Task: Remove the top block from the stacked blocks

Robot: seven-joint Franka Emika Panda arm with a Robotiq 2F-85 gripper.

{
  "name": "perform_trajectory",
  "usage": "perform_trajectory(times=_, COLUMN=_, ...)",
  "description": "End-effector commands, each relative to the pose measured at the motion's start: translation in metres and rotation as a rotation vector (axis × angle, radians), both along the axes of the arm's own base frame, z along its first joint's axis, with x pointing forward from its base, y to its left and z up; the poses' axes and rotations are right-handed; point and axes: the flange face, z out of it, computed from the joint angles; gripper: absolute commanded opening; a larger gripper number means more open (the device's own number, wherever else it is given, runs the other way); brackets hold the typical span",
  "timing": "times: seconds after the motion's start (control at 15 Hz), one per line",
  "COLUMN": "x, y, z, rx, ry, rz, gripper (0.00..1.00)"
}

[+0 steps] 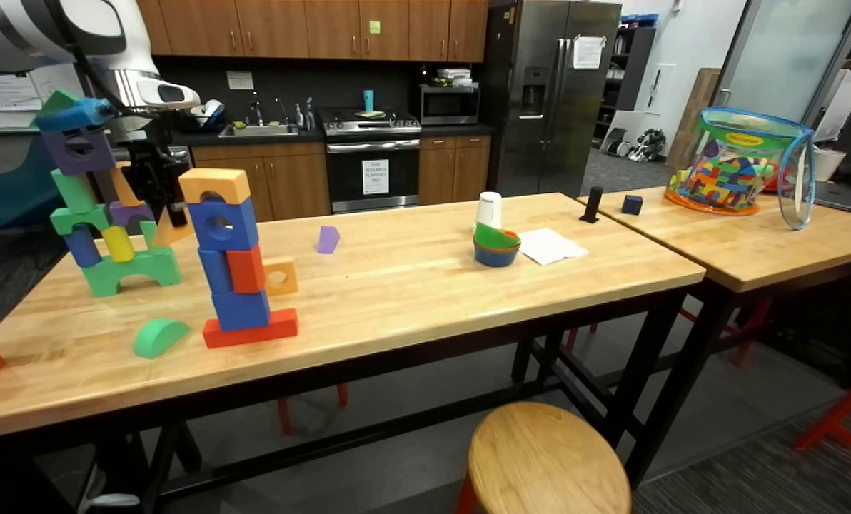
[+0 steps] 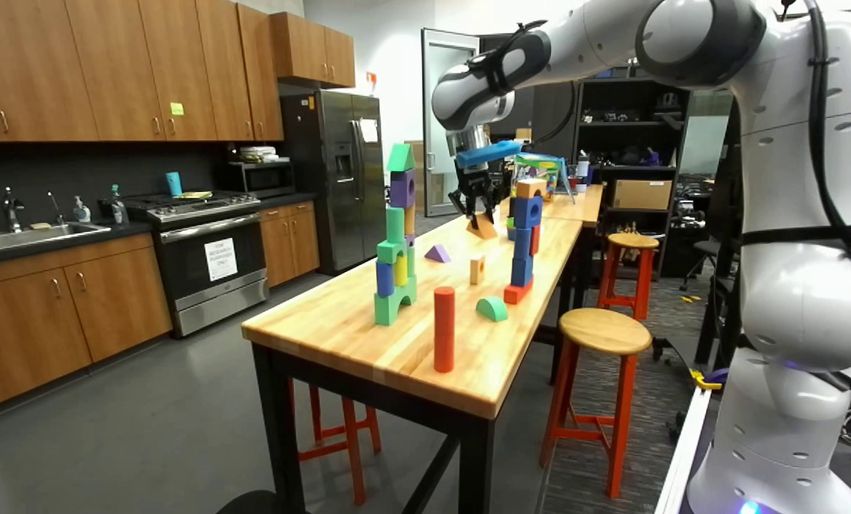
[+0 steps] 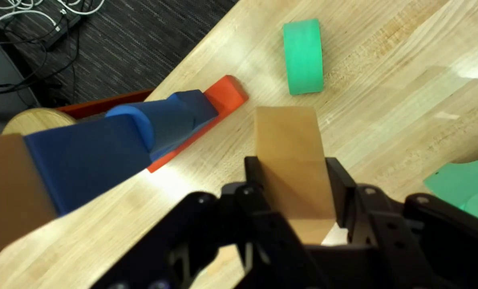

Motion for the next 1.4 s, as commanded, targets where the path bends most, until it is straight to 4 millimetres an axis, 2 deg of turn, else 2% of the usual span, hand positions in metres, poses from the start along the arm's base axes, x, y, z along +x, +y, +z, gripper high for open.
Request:
perform_trajectory(times=0.0, x=0.000, y=0.007, z=-0.009, rx=-0.022, ry=0.002, rz=0.110, gripper=0.16)
perform_trajectory(times=0.47, x=-0.004, y=0.003, z=-0.027, rx=-0.040, ry=-0.024, rz=0.264, gripper=0.16)
perform_trajectory(times=0.8, x=-0.009, y=0.000, z=-0.042, rx=0.016, ry=-0.087, rz=0.239, gripper=0.16)
perform_trajectory(times=1.2, x=-0.014, y=0.000, z=-0.050, rx=0.039, ry=-0.124, rz=0.235, gripper=0.16)
perform_trajectory(times=1.27, x=-0.015, y=0.001, z=-0.050, rx=0.033, ry=-0.119, rz=0.234, gripper=0.49)
perform_trajectory(times=1.33, x=-0.004, y=-0.002, z=-0.056, rx=0.030, ry=-0.102, rz=0.221, gripper=0.42)
